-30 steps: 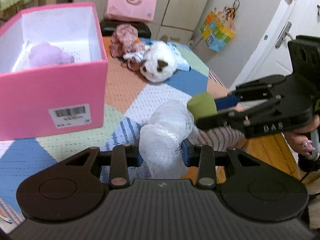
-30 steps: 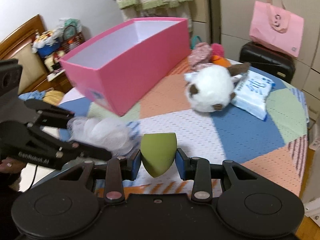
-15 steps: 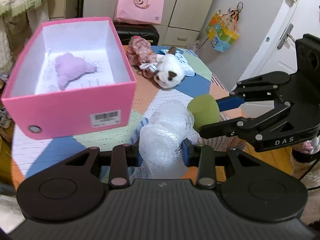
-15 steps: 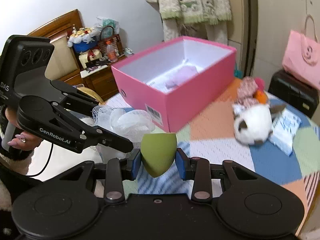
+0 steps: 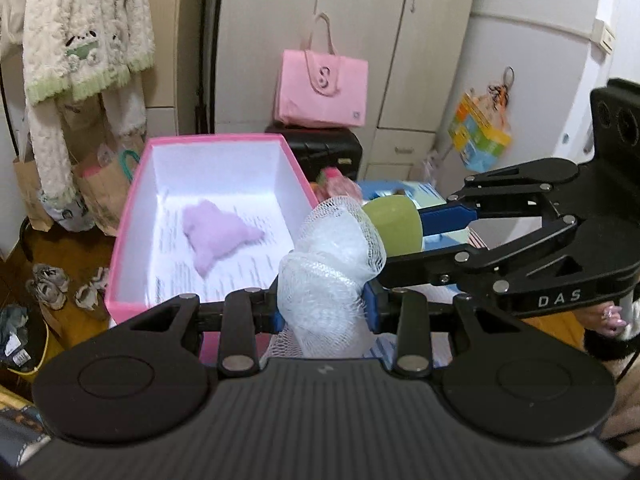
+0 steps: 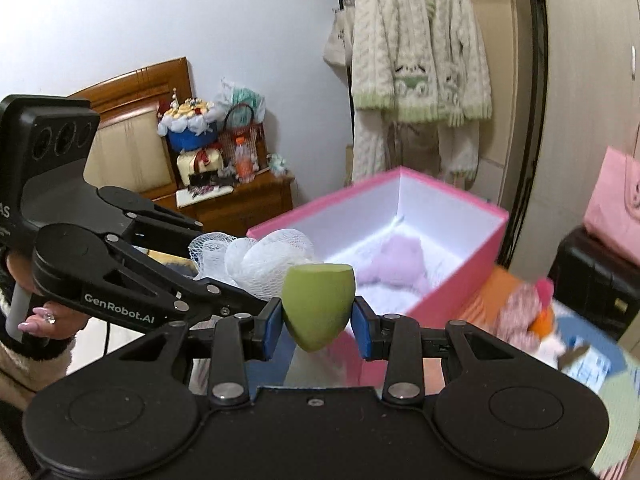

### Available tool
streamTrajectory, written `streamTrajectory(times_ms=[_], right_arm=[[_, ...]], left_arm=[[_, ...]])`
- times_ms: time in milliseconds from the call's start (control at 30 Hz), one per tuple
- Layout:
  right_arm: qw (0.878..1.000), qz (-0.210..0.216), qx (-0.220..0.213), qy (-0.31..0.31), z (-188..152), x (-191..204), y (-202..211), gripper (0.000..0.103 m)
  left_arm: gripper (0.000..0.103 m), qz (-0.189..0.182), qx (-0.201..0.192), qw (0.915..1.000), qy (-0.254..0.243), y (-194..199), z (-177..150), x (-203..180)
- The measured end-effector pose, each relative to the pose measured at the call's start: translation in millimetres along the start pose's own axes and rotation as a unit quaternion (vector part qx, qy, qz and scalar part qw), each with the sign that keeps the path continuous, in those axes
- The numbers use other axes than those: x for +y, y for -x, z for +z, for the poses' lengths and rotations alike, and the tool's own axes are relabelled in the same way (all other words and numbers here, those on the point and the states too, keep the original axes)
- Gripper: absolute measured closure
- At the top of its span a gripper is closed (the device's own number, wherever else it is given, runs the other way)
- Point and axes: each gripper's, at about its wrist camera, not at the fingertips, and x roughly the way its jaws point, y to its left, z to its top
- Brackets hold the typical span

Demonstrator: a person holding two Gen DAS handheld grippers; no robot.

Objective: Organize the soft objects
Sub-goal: 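Carry the mesh puff and green sponge with both tools over the pink box, then open the left tool to drop the puff while the right tool drops the sponge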

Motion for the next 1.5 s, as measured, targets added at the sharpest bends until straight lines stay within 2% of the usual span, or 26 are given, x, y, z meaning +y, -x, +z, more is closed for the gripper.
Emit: streamTrajectory(times_ms=[167,300,467,600,767,900,1000,1100,1167,1300,1500], right_arm=[[1.000,-0.012,-0.020,0.018,12.4,-13.6,-24.6,0.061],[1.000,-0.011,-0.002,0.018,16.4,-28.5,-55.5,0.061],[0.998,-0.031,0.036,0.036,23.9,-42.4,-100.8,0.061],[0.994,-0.044,0.082,0.061,32.9,-53.2,-136.1,0.061],[0.987,-0.046,0.131,0.083,35.9,-61.9,-159.5,0.061],[0.984,-0.038,0.149,0.094,34.7,-61.2,-168.9,0.061],[0.978,-0.036,0.165,0.120,35.1,-55.1,-179.3,0.061],[0.973,-0.035,0.186,0.134,34.4,-55.0,-187.7,0.061],[0.971,-0.033,0.197,0.135,34.3,-56.7,-192.5,0.061],[0.970,-0.030,0.206,0.126,33.9,-61.8,-199.6,0.061],[0.972,-0.025,0.202,0.121,33.4,-63.4,-202.2,0.058]], left_arm=[[0.068,0.004,0.009,0.9999,0.008,-20.0,18.9,27.2],[0.068,0.016,0.034,0.9993,-0.003,-51.2,25.1,44.5],[0.068,0.029,0.050,0.9983,0.003,-95.8,25.4,70.1],[0.068,0.040,0.091,0.9951,0.008,-126.1,30.6,89.1],[0.068,0.094,0.109,0.9891,-0.030,-137.5,33.5,95.3],[0.067,0.064,0.145,0.9872,-0.021,-148.6,34.1,99.3],[0.065,0.069,0.156,0.9850,-0.025,-155.0,33.8,99.9],[0.059,0.070,0.152,0.9857,-0.018,-152.1,36.5,99.3],[0.058,0.069,0.151,0.9858,-0.026,-150.5,37.1,95.1],[0.057,0.055,0.152,0.9869,-0.008,-151.8,36.1,96.0],[0.057,0.078,0.111,0.9906,-0.014,-140.2,37.1,96.4]])
